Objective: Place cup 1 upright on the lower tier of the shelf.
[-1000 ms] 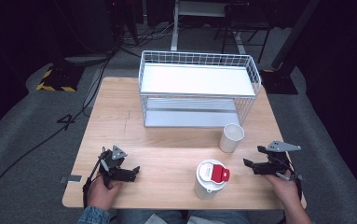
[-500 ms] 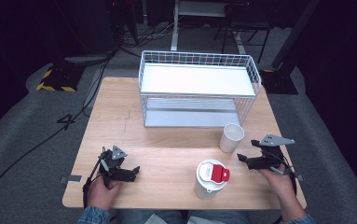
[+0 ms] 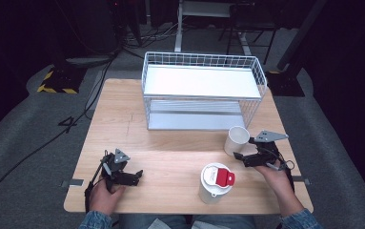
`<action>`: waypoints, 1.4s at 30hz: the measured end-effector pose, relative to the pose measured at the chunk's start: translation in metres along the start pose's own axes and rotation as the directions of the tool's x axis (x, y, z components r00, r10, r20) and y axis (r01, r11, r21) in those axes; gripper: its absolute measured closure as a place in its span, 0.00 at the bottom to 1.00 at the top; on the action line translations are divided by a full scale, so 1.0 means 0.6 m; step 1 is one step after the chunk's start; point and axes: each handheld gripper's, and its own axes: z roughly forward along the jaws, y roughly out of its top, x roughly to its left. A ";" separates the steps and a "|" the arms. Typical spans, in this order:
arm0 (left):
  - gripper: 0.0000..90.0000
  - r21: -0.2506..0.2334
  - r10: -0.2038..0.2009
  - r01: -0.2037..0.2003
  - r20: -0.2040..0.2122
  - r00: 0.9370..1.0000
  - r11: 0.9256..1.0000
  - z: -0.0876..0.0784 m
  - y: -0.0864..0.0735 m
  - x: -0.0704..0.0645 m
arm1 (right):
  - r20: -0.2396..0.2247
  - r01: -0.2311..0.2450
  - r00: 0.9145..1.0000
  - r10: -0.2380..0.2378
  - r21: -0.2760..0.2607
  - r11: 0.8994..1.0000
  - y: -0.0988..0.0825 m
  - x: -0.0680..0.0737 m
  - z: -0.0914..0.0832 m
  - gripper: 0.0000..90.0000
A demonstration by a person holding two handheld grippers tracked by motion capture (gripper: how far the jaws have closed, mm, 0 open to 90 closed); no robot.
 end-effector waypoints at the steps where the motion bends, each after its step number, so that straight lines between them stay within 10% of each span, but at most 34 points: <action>1: 0.01 0.000 0.000 0.000 0.000 1.000 1.000 0.000 0.000 0.000 | 0.000 0.000 1.000 0.000 0.000 1.000 0.000 0.000 0.000 0.10; 19: 0.01 0.000 0.001 -0.001 0.000 1.000 1.000 0.000 0.000 0.000 | 0.035 -0.053 0.998 0.052 0.021 0.998 -0.001 -0.021 0.062 0.12; 42: 0.01 0.000 0.000 0.000 0.000 1.000 1.000 0.000 0.000 0.000 | 0.022 -0.059 0.998 0.059 0.012 0.998 -0.004 -0.020 0.074 0.25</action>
